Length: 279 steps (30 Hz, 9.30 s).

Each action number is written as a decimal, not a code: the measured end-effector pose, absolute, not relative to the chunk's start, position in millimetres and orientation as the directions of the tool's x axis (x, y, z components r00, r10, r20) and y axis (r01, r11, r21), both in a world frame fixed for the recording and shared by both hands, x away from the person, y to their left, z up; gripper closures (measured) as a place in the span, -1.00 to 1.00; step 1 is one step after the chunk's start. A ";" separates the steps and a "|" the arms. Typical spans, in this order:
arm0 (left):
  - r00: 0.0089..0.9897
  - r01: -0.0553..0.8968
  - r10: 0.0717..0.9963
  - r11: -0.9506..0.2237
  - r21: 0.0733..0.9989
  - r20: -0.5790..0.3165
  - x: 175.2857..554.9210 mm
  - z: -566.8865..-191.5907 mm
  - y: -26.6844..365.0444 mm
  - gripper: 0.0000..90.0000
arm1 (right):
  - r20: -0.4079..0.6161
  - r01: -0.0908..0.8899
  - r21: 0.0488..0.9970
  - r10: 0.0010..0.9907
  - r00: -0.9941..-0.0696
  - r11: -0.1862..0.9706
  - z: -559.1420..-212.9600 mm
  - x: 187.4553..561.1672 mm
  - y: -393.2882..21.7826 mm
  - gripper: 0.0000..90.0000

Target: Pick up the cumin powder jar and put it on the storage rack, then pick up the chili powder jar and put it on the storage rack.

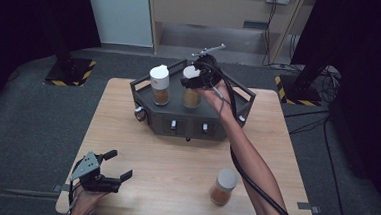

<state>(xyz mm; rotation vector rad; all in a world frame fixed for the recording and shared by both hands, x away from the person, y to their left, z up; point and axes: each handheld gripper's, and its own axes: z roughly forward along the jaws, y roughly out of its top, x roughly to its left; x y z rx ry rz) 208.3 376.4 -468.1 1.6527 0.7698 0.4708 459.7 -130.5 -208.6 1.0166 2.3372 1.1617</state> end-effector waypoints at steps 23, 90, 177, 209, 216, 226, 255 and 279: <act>0.700 0.230 0.707 -0.088 0.969 -0.102 208.6 -468.3 376.8 -0.95 | 0.020 0.480 0.776 0.745 -0.667 0.410 -229.9 478.6 -120.3 -0.25; 0.704 0.231 0.705 -0.108 0.967 -0.089 209.6 -466.8 374.1 -0.95 | -0.005 0.316 0.896 0.719 -0.695 0.312 -223.4 308.5 -279.3 -0.76; 0.718 0.227 0.690 -0.109 0.968 -0.091 213.4 -468.2 373.7 -0.95 | 0.065 0.348 0.916 0.786 -0.615 0.197 -415.4 179.4 -383.7 -0.79; 0.708 0.235 0.699 -0.104 0.966 -0.097 211.8 -468.3 375.3 -0.95 | 0.070 0.263 0.951 0.717 -0.694 0.161 -373.7 180.1 -382.3 -0.83; 0.706 0.238 0.701 -0.105 0.966 -0.098 211.5 -467.6 374.5 -0.95 | 0.040 0.244 0.947 0.676 -0.736 0.209 -356.9 187.7 -370.4 -0.85; 0.708 0.237 0.700 -0.104 0.966 -0.099 211.9 -468.2 374.9 -0.95 | 0.026 0.238 0.935 0.622 -0.783 0.261 -349.0 199.3 -352.9 -0.84; 0.706 0.236 0.701 -0.106 0.966 -0.096 211.3 -467.7 374.7 -0.95 | 0.085 0.312 0.890 0.550 -0.831 0.333 -381.8 233.5 -314.3 -0.75; 0.705 0.236 0.703 -0.108 0.966 -0.094 211.1 -467.5 374.5 -0.95 | 0.037 0.286 0.874 0.533 -0.846 0.393 -388.9 236.4 -305.8 -0.26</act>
